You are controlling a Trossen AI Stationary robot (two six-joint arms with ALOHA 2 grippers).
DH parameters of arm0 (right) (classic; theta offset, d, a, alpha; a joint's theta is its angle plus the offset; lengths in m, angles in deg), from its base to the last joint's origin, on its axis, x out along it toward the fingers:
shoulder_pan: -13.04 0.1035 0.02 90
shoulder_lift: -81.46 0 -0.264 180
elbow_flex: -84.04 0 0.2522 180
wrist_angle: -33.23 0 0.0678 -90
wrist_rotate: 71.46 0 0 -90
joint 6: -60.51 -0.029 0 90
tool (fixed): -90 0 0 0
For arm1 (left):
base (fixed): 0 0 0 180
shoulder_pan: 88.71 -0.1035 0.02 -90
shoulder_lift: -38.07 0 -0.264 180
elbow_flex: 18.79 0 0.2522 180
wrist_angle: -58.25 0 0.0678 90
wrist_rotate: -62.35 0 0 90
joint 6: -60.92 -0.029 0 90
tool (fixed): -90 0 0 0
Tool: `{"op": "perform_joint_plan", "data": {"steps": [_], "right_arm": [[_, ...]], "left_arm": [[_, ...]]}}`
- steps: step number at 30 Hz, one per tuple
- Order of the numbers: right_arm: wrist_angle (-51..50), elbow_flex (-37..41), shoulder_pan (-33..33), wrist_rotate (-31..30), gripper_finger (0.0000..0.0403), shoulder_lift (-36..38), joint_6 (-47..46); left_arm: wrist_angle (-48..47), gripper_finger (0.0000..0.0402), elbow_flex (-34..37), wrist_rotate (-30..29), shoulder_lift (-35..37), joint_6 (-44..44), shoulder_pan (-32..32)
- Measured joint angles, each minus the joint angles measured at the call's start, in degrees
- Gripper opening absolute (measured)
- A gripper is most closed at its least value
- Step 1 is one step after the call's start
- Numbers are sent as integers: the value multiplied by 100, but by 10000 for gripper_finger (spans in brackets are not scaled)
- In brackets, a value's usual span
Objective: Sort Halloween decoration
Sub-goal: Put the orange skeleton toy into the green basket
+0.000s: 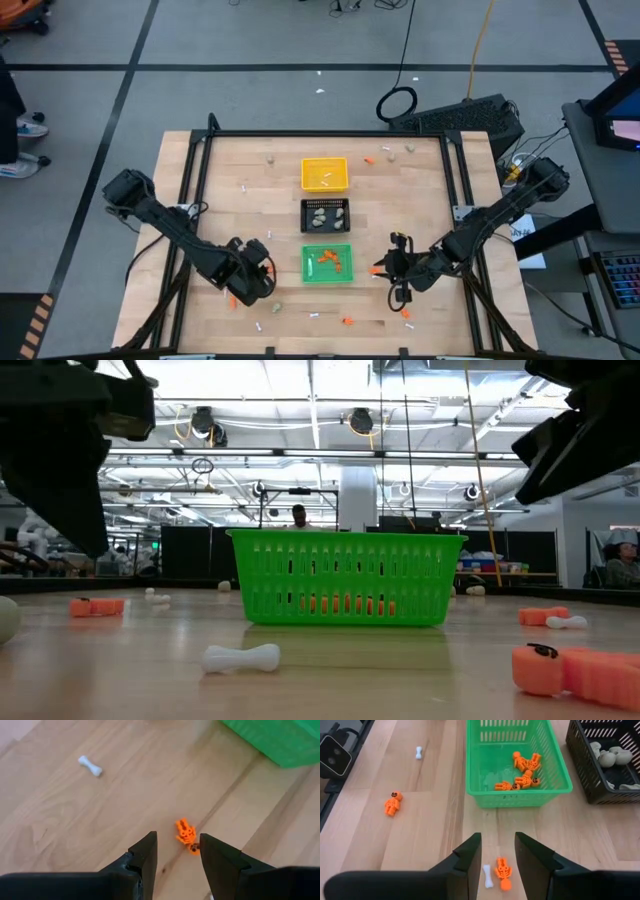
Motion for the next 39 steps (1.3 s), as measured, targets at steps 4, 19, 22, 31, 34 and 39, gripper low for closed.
{"op": "perform_joint_plan", "data": {"steps": [4,19,22,31,34,39], "right_arm": [[1,0,0,0,102,2,66],[-2,0,-2,-2,102,2,97],[-20,-2,-2,-2,102,2,96],[-20,-2,-2,-2,102,2,94],[-18,-2,-2,-2,102,2,92],[-18,-2,-2,-2,102,2,92]], "left_arm": [[2,145,0,-78,-27,238,-92],[374,145,-2,2,-374,631,-78],[393,145,-2,0,-487,635,-17],[731,145,-2,-26,-619,635,142],[619,145,-2,-161,-621,629,145],[627,145,-2,-266,-690,624,140]]}}
